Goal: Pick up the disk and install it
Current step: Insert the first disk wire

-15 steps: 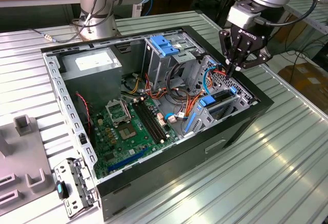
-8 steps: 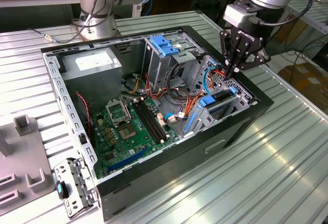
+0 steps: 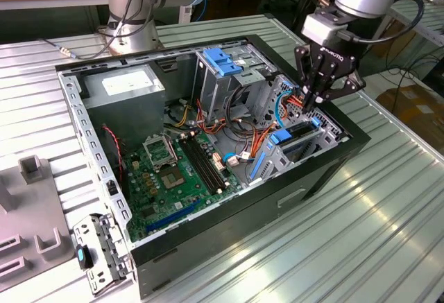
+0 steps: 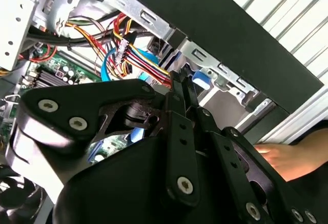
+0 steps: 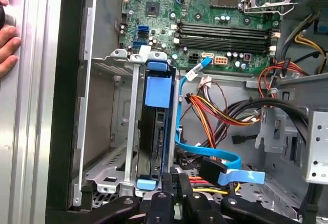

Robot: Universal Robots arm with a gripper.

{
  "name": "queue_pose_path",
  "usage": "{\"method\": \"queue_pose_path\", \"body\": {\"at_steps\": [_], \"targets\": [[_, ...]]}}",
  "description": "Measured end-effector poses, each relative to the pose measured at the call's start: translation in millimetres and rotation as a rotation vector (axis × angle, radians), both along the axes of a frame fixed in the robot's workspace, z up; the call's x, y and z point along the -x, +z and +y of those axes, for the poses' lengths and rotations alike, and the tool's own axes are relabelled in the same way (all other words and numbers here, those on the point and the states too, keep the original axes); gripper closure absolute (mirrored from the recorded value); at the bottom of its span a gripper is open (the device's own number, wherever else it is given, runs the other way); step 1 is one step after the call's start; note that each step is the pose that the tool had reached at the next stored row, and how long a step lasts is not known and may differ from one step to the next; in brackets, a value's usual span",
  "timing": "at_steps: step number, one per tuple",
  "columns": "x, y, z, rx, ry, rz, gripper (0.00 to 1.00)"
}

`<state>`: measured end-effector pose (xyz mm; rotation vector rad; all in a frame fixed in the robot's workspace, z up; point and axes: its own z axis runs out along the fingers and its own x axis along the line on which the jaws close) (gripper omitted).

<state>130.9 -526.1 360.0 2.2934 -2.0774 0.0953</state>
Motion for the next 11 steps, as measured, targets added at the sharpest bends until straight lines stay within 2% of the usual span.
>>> {"method": "queue_pose_path", "body": {"at_steps": [4, 5, 7, 11], "targets": [[2.9, -0.6, -2.8, -0.0004, 0.007, 0.0000, 0.84], [4.1, -1.0, -3.8, -0.0025, 0.008, 0.0000, 0.84], [7.3, -2.7, -7.9, -0.0193, 0.010, -0.0001, 0.84], [7.6, -5.4, -15.8, -0.0360, 0.009, -0.0002, 0.84]]}}
